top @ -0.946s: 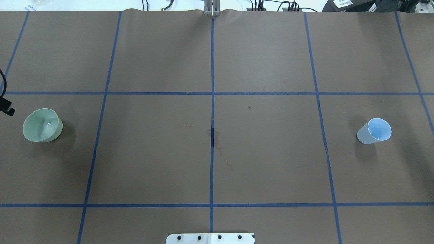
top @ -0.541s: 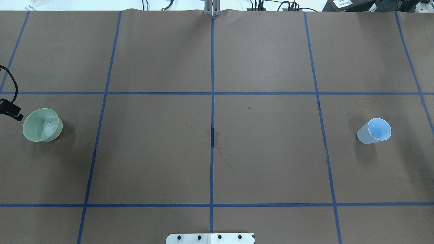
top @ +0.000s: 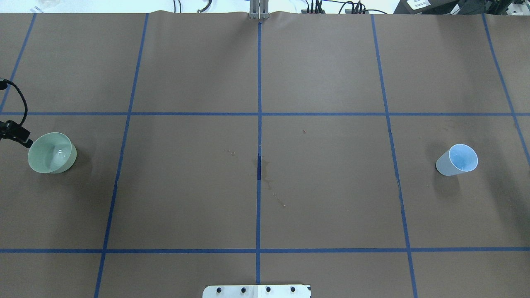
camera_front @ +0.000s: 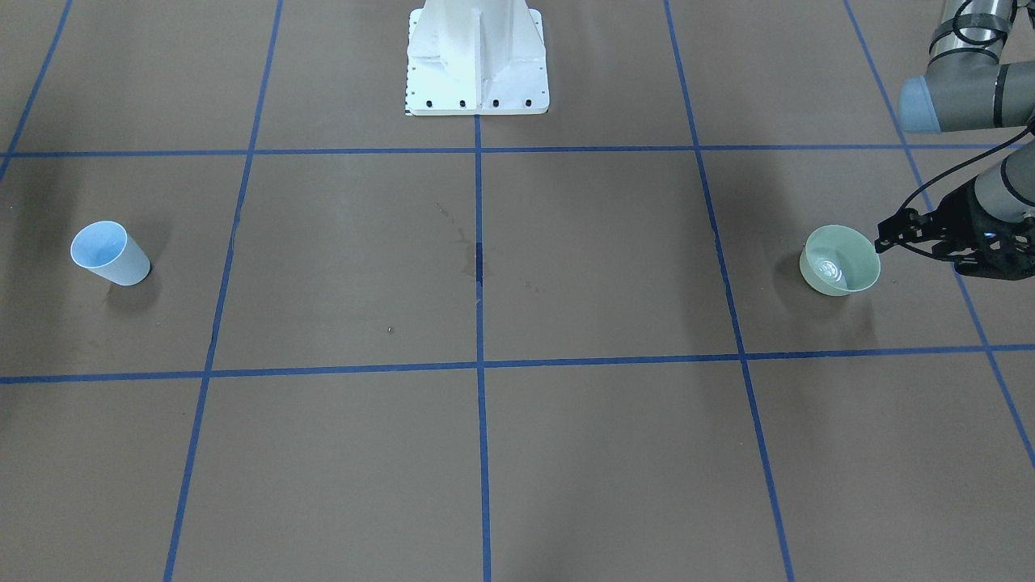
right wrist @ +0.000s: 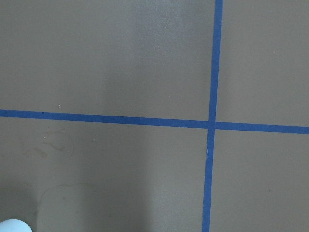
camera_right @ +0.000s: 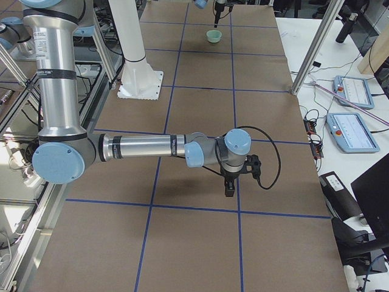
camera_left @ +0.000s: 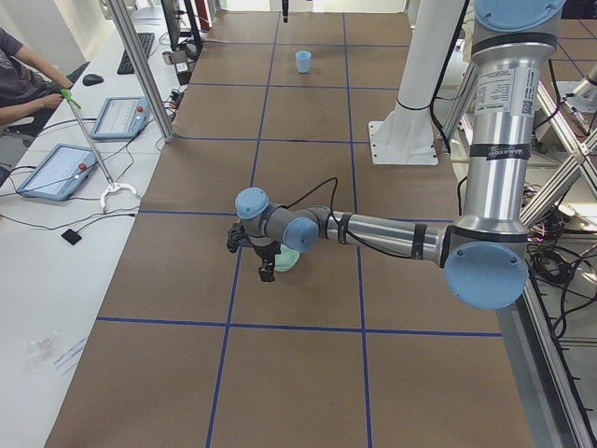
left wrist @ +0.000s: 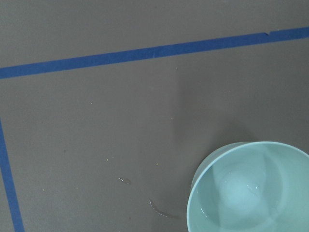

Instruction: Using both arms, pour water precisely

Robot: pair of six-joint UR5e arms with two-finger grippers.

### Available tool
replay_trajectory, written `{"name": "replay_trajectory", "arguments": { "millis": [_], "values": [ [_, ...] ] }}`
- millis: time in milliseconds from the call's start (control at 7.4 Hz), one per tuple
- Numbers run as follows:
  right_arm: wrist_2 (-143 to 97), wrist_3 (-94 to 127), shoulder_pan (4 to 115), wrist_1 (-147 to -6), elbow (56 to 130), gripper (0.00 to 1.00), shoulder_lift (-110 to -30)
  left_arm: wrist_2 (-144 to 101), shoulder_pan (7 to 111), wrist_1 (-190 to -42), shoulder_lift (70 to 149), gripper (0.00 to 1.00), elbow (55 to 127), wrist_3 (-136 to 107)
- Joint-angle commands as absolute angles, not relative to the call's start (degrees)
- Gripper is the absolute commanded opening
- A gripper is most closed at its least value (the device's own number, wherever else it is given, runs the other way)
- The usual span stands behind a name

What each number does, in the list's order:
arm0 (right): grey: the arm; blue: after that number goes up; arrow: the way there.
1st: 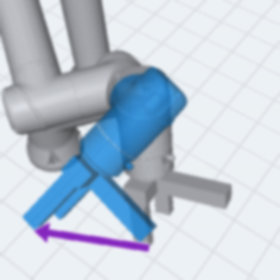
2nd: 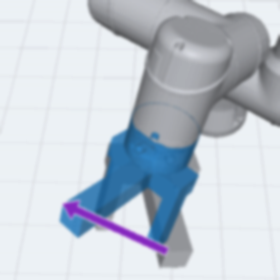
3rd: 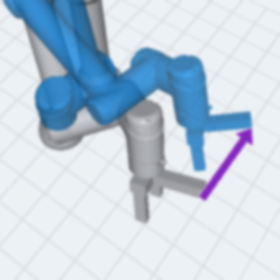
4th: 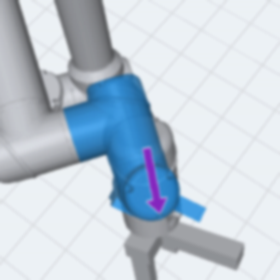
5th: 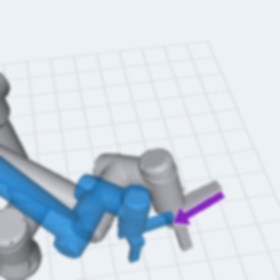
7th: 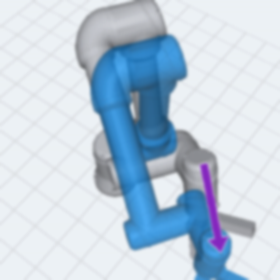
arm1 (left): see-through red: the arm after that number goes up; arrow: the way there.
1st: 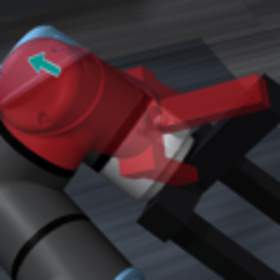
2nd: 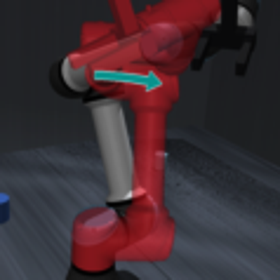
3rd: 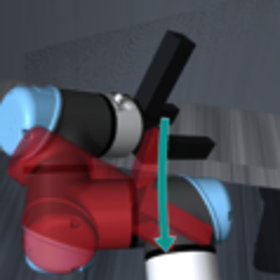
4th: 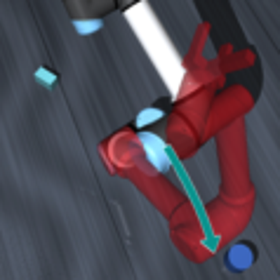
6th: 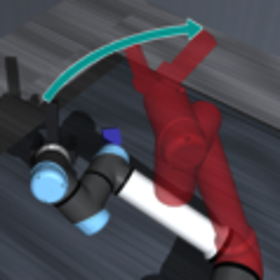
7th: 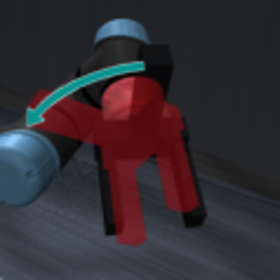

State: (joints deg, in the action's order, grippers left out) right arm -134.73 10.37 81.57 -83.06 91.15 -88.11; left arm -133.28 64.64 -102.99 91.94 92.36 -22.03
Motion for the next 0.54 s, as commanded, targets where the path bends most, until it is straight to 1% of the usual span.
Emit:
{"name": "replay_trajectory", "arguments": {
  "millis": [0,406],
  "values": [
    [-135.0,10.4,81.6,-83.1,91.1,1.00,-88.2,-133.4,63.6,-103.1,92.5,0.91,90.9,-22.0],
    [-136.0,10.4,81.6,-83.1,91.2,1.00,-88.3,-133.5,62.5,-107.3,92.8,0.86,88.0,-22.0]
  ]
}}
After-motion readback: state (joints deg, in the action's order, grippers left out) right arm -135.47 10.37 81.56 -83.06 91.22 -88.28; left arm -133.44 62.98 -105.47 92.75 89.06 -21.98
